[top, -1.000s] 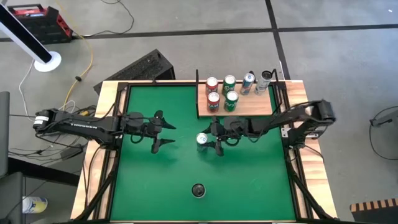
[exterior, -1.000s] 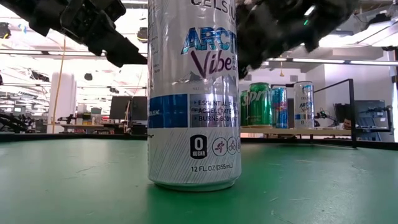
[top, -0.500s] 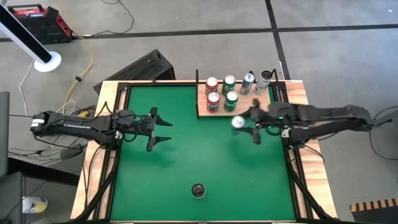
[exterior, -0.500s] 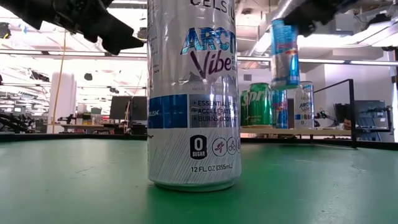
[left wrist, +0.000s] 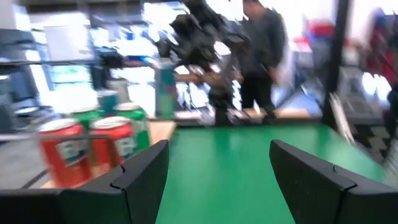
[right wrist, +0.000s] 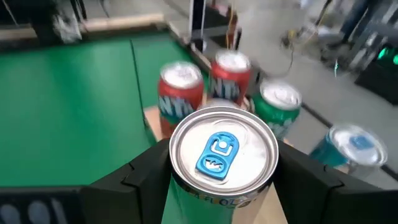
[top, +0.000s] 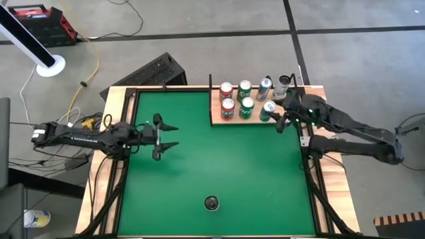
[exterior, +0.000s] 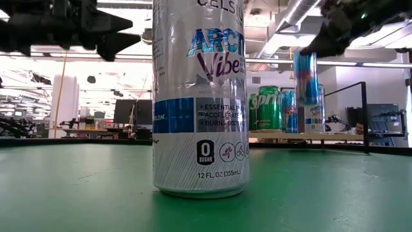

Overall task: Place canned beverage on shelf
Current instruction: Put the blue soda can on the shelf aligned with the other blue soda can, then put the white-blue soda can on the shelf aligned with the other white-blue soda can

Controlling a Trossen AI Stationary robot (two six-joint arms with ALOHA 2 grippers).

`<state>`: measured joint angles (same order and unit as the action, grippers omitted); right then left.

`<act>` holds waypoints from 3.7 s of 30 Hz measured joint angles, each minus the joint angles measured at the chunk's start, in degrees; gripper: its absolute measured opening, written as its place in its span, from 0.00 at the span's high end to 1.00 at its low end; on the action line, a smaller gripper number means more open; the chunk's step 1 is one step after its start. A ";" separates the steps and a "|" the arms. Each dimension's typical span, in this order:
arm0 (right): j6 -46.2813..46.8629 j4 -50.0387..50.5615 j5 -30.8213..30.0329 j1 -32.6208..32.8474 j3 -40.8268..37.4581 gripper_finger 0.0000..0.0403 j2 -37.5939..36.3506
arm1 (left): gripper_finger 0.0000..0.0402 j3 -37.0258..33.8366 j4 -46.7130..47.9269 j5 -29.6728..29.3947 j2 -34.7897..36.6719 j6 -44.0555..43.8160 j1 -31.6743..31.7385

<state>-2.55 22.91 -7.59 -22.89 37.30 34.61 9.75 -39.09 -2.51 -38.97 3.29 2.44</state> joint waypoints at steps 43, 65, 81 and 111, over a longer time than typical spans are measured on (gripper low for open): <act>-6.47 -15.55 22.49 -28.29 -6.84 0.36 15.28 | 0.35 -5.37 0.99 2.90 7.33 -6.90 2.46; -6.22 -15.46 22.73 -28.26 -6.84 0.27 15.28 | 0.35 -5.37 1.05 3.69 7.33 -7.57 2.46; -8.35 -15.03 20.43 -28.26 -6.84 0.27 15.22 | 0.35 -5.35 1.21 3.73 7.33 -7.63 2.48; -6.93 1.06 16.58 -24.76 10.43 0.12 15.19 | 0.35 -5.32 2.96 5.32 7.51 -8.69 2.46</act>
<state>-9.48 23.97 8.99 -47.65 47.73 49.80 4.43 -36.13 2.81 -31.46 -5.40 4.91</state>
